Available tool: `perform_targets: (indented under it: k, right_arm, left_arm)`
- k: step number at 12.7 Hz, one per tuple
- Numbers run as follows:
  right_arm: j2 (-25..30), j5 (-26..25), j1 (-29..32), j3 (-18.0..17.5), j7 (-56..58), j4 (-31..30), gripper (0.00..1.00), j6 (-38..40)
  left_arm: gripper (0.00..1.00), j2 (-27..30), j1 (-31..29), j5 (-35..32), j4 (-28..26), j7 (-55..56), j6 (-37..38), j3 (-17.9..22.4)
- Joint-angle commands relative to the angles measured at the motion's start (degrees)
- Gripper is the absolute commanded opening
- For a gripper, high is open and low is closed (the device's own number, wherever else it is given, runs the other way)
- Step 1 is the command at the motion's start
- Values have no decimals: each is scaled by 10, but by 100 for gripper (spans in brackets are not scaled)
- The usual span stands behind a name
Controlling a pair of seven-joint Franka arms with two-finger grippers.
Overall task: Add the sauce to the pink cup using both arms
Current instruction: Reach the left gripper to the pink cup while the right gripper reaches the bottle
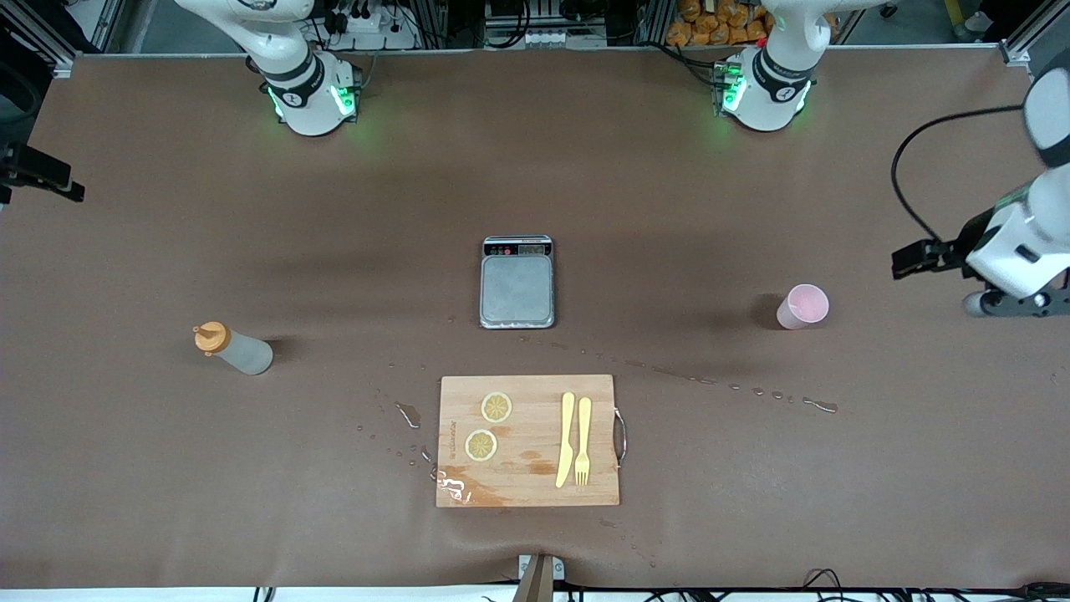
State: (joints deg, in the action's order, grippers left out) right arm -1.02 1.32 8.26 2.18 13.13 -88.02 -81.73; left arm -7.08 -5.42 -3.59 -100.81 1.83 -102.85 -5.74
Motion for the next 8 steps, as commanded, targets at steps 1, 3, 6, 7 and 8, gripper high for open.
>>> perform_targets:
  k: [1,3,6,7,8]
  right_arm:
    - [-37,39,35,-3,64,3,100,-7]
    - [-61,47,44,-3,115,-4,100,-20]
    - [-79,66,67,-3,207,-35,100,-72]
    - [-91,92,81,-3,251,-42,100,-83]
    - [-110,112,104,-3,305,-44,100,-91]
  left_arm:
    - [100,16,-4,-10,-121,55,-128,-2]
    - [100,15,0,-12,-162,70,-173,-4]
    - [100,7,-3,-12,-210,74,-224,-6]
    - [100,5,-3,-12,-234,74,-258,-5]
    - [100,0,-4,-12,-254,75,-289,-5]
